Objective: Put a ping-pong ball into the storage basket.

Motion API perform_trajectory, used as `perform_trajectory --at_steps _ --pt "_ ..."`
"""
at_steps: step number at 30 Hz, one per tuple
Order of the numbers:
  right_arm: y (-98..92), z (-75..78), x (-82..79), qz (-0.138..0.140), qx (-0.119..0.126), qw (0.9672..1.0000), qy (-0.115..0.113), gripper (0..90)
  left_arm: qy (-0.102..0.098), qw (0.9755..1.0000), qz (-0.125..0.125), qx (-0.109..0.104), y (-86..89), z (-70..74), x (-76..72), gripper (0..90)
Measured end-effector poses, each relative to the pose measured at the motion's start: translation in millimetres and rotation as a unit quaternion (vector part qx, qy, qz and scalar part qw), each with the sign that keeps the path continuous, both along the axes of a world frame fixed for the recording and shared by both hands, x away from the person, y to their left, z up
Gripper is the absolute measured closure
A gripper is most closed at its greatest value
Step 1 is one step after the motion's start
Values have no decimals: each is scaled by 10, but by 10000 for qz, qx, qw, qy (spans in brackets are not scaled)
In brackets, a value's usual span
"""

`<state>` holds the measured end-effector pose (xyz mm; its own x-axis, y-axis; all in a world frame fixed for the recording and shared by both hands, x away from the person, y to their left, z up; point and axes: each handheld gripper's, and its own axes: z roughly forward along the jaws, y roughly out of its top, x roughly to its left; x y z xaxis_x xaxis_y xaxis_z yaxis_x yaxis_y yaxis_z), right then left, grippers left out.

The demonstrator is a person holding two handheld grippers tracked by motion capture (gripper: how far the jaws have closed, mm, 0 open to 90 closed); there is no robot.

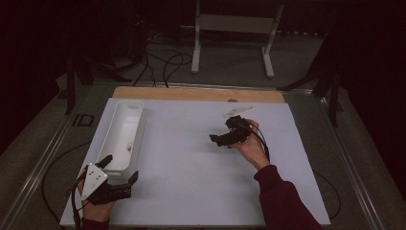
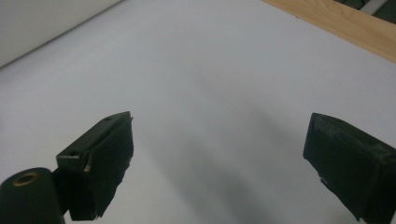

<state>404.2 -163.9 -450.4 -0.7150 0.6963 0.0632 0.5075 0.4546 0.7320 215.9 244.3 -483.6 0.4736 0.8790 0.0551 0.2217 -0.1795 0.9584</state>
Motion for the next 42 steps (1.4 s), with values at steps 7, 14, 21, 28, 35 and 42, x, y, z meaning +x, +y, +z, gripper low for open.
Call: perform_trajectory --at_steps 7,14,21,28,35,42 --pt "-109 -32 25 -142 -122 9998 40 80 7 10000 -7 7 -2 -2 2 2" --pt "-179 -61 53 -227 -142 9996 61 80 9 10000 -7 9 -2 -2 2 2" --pt "-247 -89 73 -313 -164 9993 96 80 8 10000 -11 15 -4 -1 1 2" --pt "-336 -117 99 -433 -175 9988 124 80 14 10000 -14 23 -8 -3 2 2" --pt "-403 -134 117 -531 -191 9983 171 81 15 10000 -16 26 -9 -2 1 2" --pt "-434 -165 132 -578 -237 9978 209 80 26 10000 -18 36 -8 -3 3 2"
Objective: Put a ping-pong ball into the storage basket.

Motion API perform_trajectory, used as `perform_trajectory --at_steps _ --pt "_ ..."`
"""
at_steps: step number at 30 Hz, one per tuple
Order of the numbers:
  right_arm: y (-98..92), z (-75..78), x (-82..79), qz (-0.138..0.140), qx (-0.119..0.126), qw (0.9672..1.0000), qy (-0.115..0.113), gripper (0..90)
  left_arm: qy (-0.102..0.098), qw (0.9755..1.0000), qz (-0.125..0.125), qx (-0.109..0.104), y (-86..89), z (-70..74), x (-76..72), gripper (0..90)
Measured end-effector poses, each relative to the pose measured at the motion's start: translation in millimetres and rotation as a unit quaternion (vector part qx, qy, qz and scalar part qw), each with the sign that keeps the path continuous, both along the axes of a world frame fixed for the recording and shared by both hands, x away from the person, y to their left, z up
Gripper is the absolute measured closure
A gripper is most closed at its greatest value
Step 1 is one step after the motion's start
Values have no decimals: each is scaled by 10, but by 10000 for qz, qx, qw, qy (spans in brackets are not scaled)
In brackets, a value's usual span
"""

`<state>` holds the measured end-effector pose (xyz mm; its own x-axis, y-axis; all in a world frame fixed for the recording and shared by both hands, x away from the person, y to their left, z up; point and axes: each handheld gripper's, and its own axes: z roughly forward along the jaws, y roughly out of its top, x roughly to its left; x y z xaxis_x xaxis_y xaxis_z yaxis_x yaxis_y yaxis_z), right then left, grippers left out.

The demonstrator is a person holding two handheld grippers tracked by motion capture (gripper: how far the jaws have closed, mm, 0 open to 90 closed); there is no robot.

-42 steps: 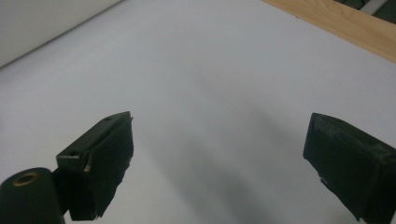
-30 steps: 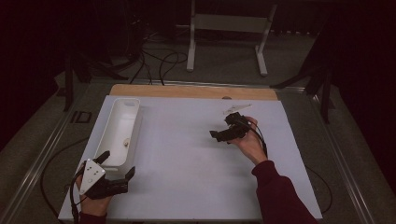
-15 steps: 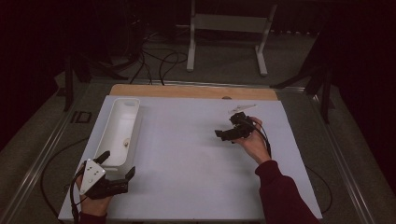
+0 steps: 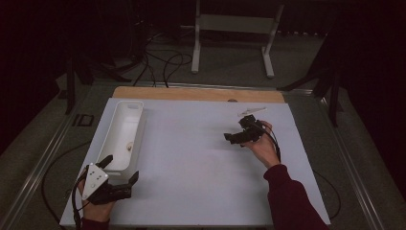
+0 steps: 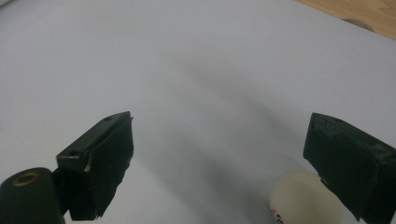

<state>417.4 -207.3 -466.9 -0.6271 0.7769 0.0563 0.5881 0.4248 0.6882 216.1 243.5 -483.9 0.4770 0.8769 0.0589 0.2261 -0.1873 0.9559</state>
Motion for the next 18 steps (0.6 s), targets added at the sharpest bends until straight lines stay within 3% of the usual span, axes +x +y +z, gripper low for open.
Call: perform_trajectory --at_steps 18 --pt "-92 -72 31 -143 -131 9997 136 82 2 10000 -5 14 -3 -1 0 2"
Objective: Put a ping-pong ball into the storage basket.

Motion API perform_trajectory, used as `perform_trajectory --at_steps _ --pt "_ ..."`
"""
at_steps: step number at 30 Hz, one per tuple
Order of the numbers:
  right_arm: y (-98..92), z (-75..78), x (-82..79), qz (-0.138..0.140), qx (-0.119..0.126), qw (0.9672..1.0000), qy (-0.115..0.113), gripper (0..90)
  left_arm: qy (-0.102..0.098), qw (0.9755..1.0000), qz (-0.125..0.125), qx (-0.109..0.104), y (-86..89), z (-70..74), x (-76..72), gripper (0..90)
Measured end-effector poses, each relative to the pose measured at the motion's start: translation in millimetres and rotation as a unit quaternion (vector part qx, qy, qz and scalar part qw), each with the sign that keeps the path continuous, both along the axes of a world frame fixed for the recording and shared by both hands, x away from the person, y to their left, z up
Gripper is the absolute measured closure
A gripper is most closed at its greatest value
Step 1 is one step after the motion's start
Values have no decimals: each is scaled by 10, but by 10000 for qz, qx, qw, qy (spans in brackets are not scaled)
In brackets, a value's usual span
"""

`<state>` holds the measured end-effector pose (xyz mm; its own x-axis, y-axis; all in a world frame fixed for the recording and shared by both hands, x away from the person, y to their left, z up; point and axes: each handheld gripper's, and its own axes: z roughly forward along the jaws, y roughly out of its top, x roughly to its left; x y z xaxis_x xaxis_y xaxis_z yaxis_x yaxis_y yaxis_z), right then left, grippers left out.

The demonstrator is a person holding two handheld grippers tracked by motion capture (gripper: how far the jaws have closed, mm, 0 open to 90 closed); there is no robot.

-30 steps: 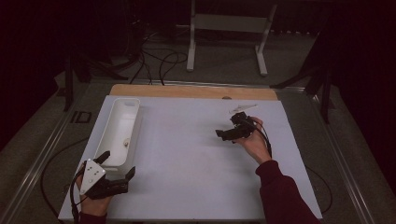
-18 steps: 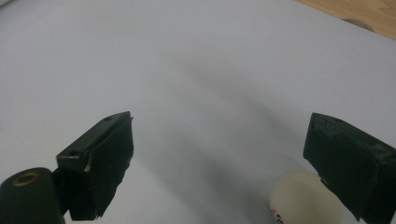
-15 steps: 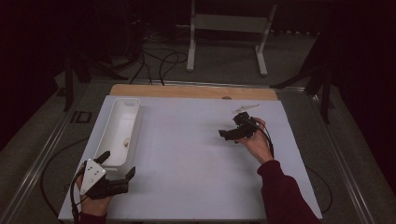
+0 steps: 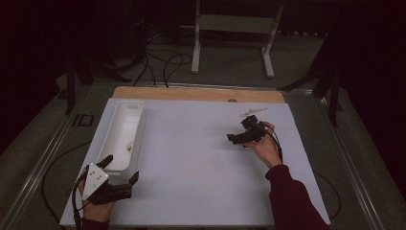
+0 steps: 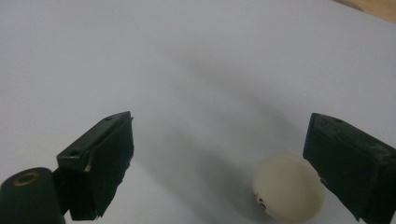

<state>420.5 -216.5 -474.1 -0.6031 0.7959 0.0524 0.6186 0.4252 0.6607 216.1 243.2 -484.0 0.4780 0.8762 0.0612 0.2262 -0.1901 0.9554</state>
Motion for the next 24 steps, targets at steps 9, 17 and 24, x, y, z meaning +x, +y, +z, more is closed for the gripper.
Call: perform_trajectory --at_steps 9,17,24 --pt "-62 -92 1 -96 -63 9999 78 83 -3 10000 1 -1 0 0 -1 2" --pt "-120 -120 15 -183 -81 9997 120 85 4 10000 0 3 -2 -1 1 2" --pt "-146 -138 27 -233 -117 9996 134 90 3 10000 1 4 -3 -1 1 2"
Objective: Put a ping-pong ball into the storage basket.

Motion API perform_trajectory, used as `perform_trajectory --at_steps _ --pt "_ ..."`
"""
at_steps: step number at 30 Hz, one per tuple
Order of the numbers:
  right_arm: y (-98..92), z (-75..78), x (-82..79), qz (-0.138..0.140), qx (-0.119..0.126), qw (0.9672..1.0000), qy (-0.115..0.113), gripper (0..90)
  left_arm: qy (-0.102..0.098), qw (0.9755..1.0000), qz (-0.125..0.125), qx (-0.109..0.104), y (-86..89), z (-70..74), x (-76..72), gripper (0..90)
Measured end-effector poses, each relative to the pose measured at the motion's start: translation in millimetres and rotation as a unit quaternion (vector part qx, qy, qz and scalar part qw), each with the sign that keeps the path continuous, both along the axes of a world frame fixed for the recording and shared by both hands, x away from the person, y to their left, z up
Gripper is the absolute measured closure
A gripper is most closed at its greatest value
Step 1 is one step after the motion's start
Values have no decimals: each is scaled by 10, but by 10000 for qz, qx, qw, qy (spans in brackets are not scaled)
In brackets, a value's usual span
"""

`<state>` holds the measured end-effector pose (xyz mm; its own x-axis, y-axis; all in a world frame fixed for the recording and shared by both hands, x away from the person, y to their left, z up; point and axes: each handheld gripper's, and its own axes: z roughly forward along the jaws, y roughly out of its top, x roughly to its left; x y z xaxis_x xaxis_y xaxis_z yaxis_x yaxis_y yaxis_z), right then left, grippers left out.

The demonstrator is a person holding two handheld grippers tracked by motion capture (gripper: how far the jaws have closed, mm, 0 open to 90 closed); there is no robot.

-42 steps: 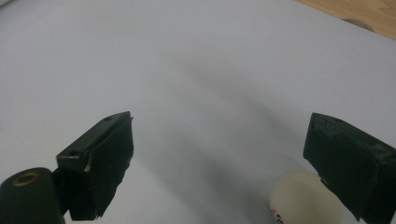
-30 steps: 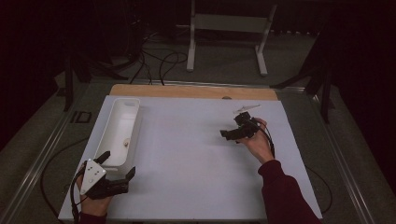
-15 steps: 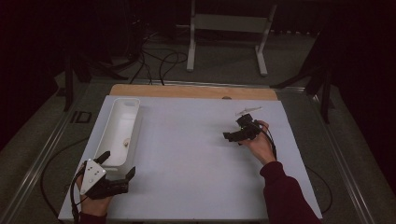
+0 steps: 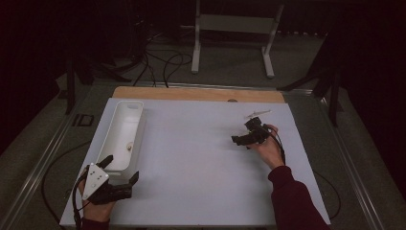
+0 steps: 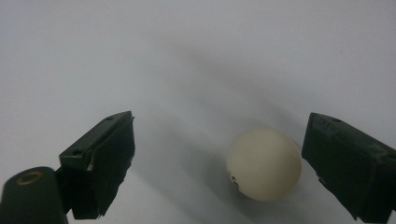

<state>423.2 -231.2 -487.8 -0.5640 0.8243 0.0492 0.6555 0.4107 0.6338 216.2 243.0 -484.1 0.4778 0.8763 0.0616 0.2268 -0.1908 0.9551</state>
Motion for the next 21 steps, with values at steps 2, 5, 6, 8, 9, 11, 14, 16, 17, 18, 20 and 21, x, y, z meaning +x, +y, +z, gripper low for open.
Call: perform_trajectory --at_steps 2,5,6,8,9,11,14,16,17,18,20,21 --pt "-5 -5 5 -17 -9 10000 -2 97 2 10000 0 -1 1 0 0 2" --pt "-12 -6 9 -53 -28 10000 -15 112 0 10000 2 6 -1 -1 0 2" --pt "-13 -8 10 -62 -35 10000 -16 120 1 10000 5 6 -1 -1 1 2" --pt "-15 -13 12 -76 -113 9999 -25 130 -1 10000 4 4 0 0 1 2" --pt "-15 -16 13 -84 -128 9999 -25 132 1 10000 3 3 0 0 0 2" --pt "-15 -18 13 -97 -133 9999 -19 135 1 10000 5 6 0 0 0 2" --pt "-15 -30 15 -121 -167 9998 1 144 1 10000 4 7 -1 -1 0 2" --pt "-19 -37 16 -131 -197 9997 2 154 2 10000 3 3 0 -1 1 2" --pt "-20 -39 17 -140 -212 9997 3 159 2 10000 4 4 0 -1 0 2" --pt "-20 -41 17 -165 -225 9996 11 167 2 10000 4 6 0 -1 0 2" --pt "-24 -45 18 -182 -256 9995 15 193 3 10000 5 7 -1 -1 0 2" --pt "-24 -49 17 -189 -279 9994 22 210 4 10000 6 8 -1 -1 1 2"
